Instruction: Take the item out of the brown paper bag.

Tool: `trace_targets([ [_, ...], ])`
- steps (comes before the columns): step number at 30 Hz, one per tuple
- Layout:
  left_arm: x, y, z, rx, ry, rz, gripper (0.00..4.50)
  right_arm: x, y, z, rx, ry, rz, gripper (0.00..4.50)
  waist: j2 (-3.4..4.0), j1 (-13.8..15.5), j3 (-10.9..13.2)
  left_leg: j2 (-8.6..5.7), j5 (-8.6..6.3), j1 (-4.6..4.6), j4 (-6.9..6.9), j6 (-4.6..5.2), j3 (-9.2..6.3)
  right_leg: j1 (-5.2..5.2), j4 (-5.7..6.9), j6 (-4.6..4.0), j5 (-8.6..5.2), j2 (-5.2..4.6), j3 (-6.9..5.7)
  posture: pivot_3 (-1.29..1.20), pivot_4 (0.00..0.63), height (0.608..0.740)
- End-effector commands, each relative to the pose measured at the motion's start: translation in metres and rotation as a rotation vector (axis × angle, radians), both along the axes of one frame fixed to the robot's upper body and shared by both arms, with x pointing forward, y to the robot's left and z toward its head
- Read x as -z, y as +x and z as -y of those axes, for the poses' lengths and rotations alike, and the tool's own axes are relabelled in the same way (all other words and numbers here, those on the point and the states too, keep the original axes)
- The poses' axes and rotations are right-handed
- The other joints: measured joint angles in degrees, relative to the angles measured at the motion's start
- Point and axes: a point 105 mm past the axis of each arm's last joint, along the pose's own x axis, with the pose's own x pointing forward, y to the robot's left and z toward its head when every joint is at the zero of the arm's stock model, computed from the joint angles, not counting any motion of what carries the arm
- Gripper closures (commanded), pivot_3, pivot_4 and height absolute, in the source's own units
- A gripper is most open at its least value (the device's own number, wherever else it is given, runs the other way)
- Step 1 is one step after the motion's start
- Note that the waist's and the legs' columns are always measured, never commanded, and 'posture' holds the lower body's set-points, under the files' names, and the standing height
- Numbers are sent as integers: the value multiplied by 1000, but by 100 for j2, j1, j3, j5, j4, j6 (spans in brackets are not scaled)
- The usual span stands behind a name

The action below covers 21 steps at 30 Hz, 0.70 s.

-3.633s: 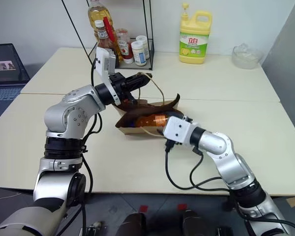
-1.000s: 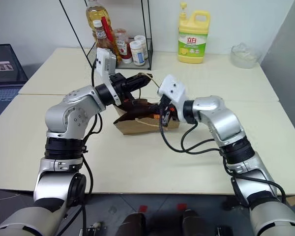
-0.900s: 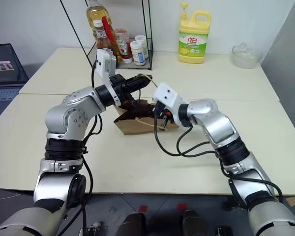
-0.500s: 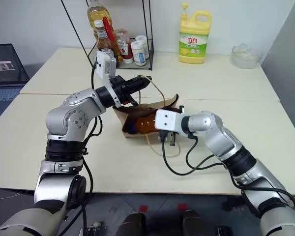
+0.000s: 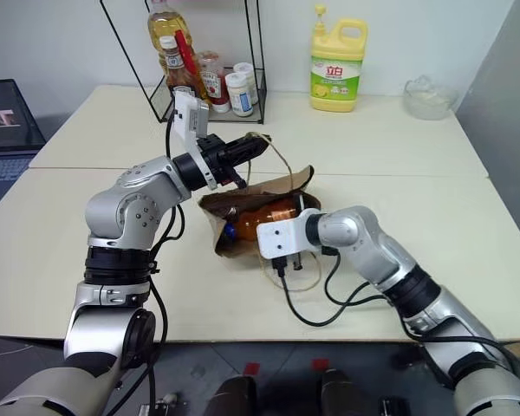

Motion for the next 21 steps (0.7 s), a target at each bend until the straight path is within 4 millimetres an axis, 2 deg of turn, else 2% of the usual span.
trace_targets([
  [1, -16, -5, 1, 14, -21, 62, 4500, -3, 23, 9, 182, 130, -136, 4471, 0, 8, 0, 0, 0, 0, 2, 0, 0, 1, 1, 0, 0, 0, 0, 0, 150, 740],
  [3, -16, -5, 1, 13, -21, 61, 4500, -4, 34, 12, 271, 180, -179, 4471, 0, 15, 0, -2, 0, 0, 4, -1, -2, 4, 1, 0, 0, -1, -2, 0, 150, 740],
  [6, -15, -5, 0, 9, -19, 61, 4500, -4, 43, 16, 327, 186, -145, 4471, 0, 15, 0, -2, 0, 0, 6, -1, -3, 4, 2, -1, 0, -1, -3, 0, 150, 740],
  [13, -15, -5, -1, 6, -14, 63, 4500, -5, 41, 16, 281, 122, -9, 4471, 0, 34, 0, -5, 0, -1, 6, 0, -3, 4, 1, 0, 0, -3, -3, 0, 150, 740],
  [16, -15, -5, 0, 6, -12, 64, 4500, -6, 38, 14, 255, 127, -13, 3900, 0, 29, 0, -5, 0, -1, 6, 0, -3, 4, 1, 0, 0, -3, -3, 0, 150, 740],
  [21, -16, -6, 2, 12, -14, 66, 4500, -6, 37, 14, 227, 99, 5, 2222, 0, 17, 0, -5, 0, 0, 6, 0, -3, 4, 2, 0, 0, -3, -3, 0, 150, 740],
])
